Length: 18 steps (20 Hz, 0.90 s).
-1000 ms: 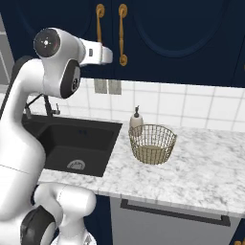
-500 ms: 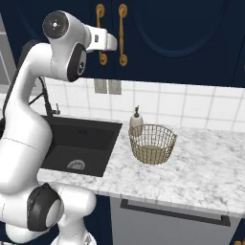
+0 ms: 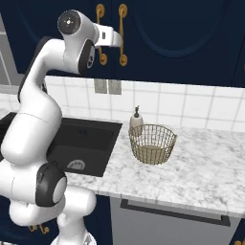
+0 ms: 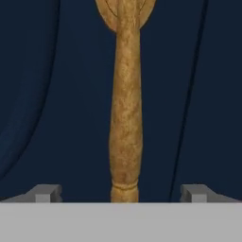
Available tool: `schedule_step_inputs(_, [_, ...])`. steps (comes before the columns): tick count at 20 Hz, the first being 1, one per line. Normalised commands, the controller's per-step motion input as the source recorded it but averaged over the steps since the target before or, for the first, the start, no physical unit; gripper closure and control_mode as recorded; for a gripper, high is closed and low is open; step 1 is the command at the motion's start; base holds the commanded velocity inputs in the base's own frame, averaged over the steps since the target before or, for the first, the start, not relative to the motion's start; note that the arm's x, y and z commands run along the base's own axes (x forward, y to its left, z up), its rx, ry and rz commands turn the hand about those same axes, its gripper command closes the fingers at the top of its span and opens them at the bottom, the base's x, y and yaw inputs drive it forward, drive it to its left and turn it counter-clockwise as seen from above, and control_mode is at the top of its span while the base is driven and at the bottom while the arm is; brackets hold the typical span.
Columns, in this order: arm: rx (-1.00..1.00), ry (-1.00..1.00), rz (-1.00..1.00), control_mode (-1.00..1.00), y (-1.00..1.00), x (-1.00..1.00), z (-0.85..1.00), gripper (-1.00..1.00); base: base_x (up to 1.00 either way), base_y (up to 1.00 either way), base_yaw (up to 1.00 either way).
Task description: Open the cabinet, pick up the bread from the cabinet and place it in the basket. Then move the basket to the dining counter.
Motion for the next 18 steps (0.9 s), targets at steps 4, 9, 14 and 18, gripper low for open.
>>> schedule_step_inputs(4, [0.0,-0.06,0.01,-1.0,0.0,0.75,-0.33,-1.0,0.0,0.0,0.0])
schedule_step_inputs(9, [0.05,-0.14,0.01,-1.0,0.31,0.57,-0.49,1.0,0.0,0.0,0.0])
schedule_step_inputs(14, [0.0,0.1,0.04,-1.0,1.0,-0.27,0.12,1.0,0.0,0.0,0.0])
schedule_step_inputs(18, [-0.01,0.13,0.13,-1.0,1.0,-0.95,0.4,1.0,0.0,0.0,0.0])
